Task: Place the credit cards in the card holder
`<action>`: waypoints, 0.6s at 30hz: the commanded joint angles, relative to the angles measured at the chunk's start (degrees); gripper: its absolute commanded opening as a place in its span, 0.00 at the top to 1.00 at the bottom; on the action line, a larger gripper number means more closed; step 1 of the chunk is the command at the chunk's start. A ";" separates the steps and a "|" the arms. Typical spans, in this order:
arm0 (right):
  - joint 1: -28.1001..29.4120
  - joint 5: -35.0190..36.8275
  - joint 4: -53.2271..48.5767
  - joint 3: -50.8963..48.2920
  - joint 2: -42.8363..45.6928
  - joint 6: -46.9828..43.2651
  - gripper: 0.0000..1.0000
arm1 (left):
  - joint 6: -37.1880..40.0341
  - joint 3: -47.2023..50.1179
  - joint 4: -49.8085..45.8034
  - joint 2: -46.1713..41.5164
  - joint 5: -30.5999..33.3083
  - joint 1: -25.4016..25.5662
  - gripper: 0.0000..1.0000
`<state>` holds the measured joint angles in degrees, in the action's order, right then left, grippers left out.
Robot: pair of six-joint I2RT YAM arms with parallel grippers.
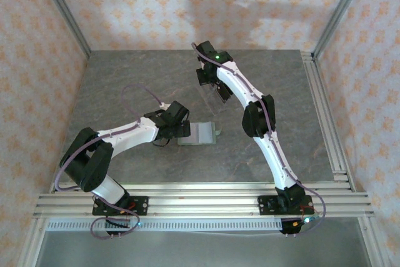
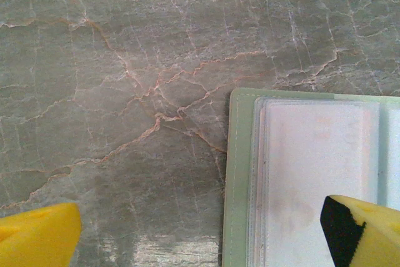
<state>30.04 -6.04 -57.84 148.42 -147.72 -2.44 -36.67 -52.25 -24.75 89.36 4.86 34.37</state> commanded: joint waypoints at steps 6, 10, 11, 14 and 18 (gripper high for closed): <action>-0.28 -7.25 -0.88 2.31 5.99 1.85 1.00 | -0.86 -1.56 -0.82 -0.05 1.54 -0.44 0.00; -0.25 -11.12 -0.60 2.23 9.06 3.45 1.00 | -0.30 -1.80 -1.59 -0.89 2.45 -0.44 0.00; -0.24 -11.79 -0.62 2.14 9.72 3.74 1.00 | -0.01 -1.88 -1.91 -1.01 2.61 -0.44 0.00; -0.07 -13.16 -0.60 1.49 11.72 4.36 1.00 | 0.70 -2.09 -2.71 -1.54 3.36 -0.43 0.00; 0.10 -14.23 -0.78 -1.04 14.91 4.82 1.00 | 1.82 -2.07 -3.16 -2.28 3.19 -0.41 0.00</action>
<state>29.85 -18.44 -57.80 148.27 -137.16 1.21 -35.99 -52.82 -25.63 89.23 5.98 34.37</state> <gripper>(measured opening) 0.040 0.998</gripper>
